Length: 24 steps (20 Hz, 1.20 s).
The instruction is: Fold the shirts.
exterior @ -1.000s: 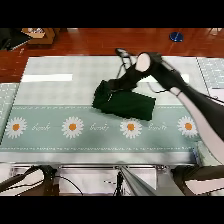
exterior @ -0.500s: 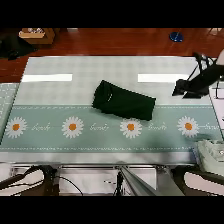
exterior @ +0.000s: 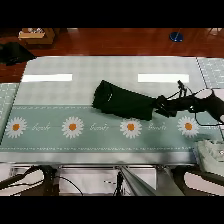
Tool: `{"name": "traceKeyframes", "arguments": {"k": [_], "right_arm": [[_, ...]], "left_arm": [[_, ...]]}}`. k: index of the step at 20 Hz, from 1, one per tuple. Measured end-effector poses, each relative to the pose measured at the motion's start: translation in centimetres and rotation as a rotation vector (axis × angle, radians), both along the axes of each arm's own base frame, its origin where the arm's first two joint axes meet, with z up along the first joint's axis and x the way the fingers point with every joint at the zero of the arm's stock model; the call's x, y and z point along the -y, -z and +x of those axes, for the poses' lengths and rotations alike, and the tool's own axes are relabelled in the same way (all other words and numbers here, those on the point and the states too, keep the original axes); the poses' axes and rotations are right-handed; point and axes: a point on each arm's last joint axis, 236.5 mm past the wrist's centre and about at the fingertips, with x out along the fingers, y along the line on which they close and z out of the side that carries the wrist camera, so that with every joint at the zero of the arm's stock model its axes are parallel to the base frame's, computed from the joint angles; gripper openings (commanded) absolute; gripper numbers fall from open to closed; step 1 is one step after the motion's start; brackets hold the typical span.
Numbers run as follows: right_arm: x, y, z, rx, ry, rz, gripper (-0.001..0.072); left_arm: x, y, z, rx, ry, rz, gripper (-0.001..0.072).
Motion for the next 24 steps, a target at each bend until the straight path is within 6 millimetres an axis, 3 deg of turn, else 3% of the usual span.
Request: {"name": "traceKeyframes", "arguments": {"k": [1,2,3,4,6,8,10,13,15,17,20,24], "right_arm": [[-0.9,0.6,0.1,-0.003,0.006,0.02,0.049],[-2.1,1.0,0.2,-0.006,0.018,0.052,0.0334],[-3.0,1.5,0.4,-0.008,0.03,0.074,0.008],[-3.7,1.8,0.7,-0.002,0.04,0.091,0.0034],[-4.6,1.1,1.9,0.034,0.07,0.141,0.0034],[-4.7,-1.9,3.4,0.109,0.065,0.205,0.0034],[-3.7,-6.7,4.6,0.217,0.041,0.254,0.0033],[0.9,-15.4,5.9,0.395,0.065,0.233,0.0034],[6.0,-20.7,5.4,0.476,0.141,0.151,0.0033],[11.3,-24.4,3.7,0.496,0.24,0.055,0.0033],[18.4,-26.6,-1.1,0.413,0.392,-0.071,0.0033],[26.2,-25.2,-9.8,0.183,0.607,-0.274,0.0033]], "left_arm": [[0.0,0.1,-0.1,-0.01,-0.008,-0.005,0.0396],[0.0,0.1,-0.2,-0.019,-0.015,-0.012,0.0396],[0.0,0.1,-0.2,-0.024,-0.023,-0.017,0.0396],[0.0,0.2,-0.2,-0.03,-0.028,-0.021,0.0396],[0.2,0.3,-0.5,-0.047,-0.026,-0.027,0.0396],[0.4,0.4,-0.8,-0.069,-0.03,-0.043,0.0396],[0.9,0.2,-1.0,-0.079,-0.033,-0.075,0.0396],[1.5,-0.3,-0.9,-0.077,-0.031,-0.112,0.0396],[1.7,-0.6,-0.7,-0.07,-0.036,-0.129,0.0396],[1.7,-0.8,-0.5,-0.058,-0.042,-0.136,0.0396],[1.5,-1.3,0.4,-0.022,-0.067,-0.144,0.0396],[0.8,-1.6,1.8,0.025,-0.102,-0.145,0.0396]]}}
